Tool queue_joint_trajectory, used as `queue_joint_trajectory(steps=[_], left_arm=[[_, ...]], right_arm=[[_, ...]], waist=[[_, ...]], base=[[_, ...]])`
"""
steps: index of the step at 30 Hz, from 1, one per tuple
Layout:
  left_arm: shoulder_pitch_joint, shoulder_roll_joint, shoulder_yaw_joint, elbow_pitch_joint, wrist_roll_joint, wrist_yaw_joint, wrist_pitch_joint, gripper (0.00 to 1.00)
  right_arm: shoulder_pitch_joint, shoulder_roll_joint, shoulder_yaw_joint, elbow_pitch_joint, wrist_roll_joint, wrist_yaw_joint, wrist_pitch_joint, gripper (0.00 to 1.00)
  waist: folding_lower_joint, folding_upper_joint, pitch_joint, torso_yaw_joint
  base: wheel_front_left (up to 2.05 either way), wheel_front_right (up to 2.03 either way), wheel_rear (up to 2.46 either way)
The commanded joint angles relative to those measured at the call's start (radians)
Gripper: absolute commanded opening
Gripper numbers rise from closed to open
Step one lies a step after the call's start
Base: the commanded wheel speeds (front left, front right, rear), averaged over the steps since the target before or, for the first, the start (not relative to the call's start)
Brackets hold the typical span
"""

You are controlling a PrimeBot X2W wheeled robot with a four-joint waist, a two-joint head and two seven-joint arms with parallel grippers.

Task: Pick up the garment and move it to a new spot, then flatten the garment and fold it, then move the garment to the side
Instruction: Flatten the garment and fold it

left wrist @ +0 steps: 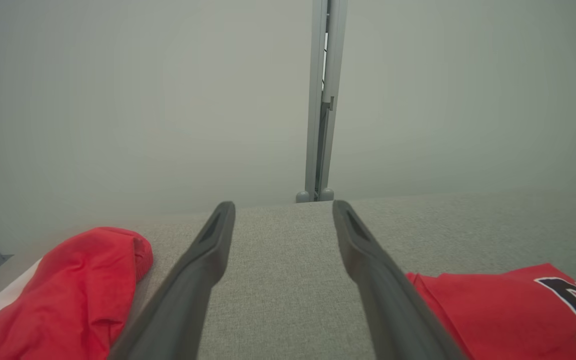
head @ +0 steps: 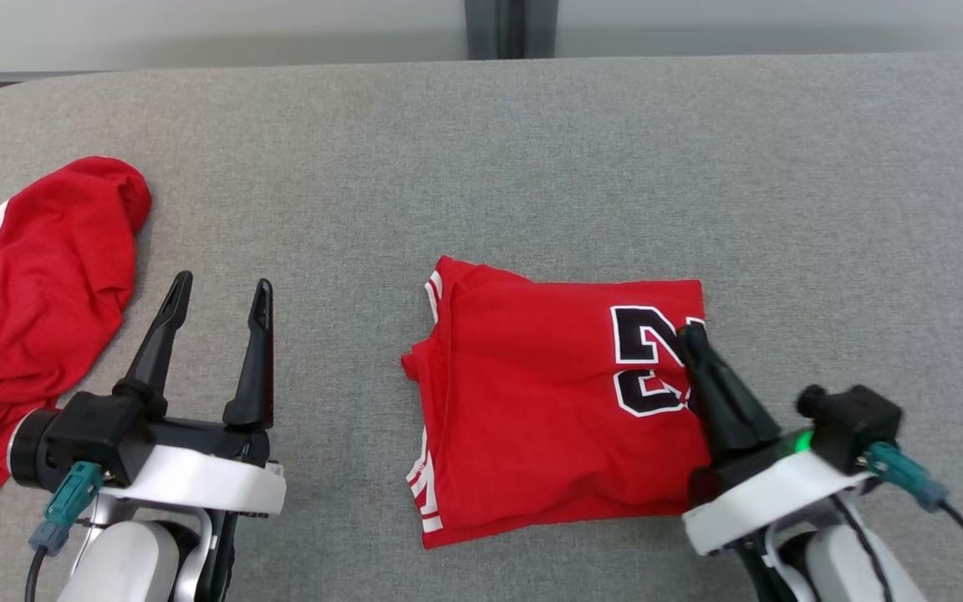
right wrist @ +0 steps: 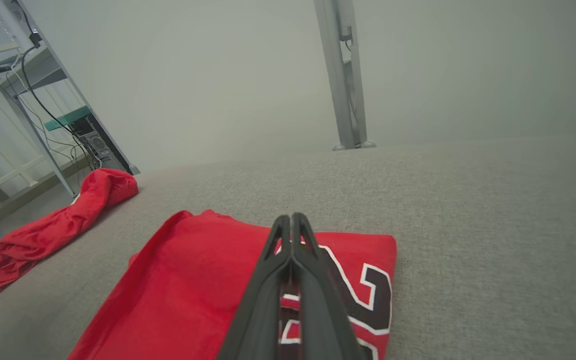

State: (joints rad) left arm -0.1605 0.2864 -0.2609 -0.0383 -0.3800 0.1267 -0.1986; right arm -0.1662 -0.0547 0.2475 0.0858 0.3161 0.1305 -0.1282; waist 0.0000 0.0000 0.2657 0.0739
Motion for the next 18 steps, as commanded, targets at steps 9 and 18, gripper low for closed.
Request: queue_joint_trajectory(steps=[9, 18], left_arm=[[-0.042, -0.013, -0.016, 0.035, -0.01, -0.021, -0.021, 1.0], [-0.061, -0.011, -0.014, 0.062, -0.018, -0.035, -0.036, 1.0]], right_arm=[[-0.096, 0.0, 0.114, 0.291, 0.042, 0.001, -0.105, 0.0], [-0.025, -0.005, 0.072, 0.396, 0.047, 0.0, -0.133, 0.0]], waist=[[0.0, 0.0, 0.039, 0.035], [0.0, 0.0, 0.065, 0.027]], base=[[0.0, 0.0, 0.0], [0.0, 0.0, 0.0]])
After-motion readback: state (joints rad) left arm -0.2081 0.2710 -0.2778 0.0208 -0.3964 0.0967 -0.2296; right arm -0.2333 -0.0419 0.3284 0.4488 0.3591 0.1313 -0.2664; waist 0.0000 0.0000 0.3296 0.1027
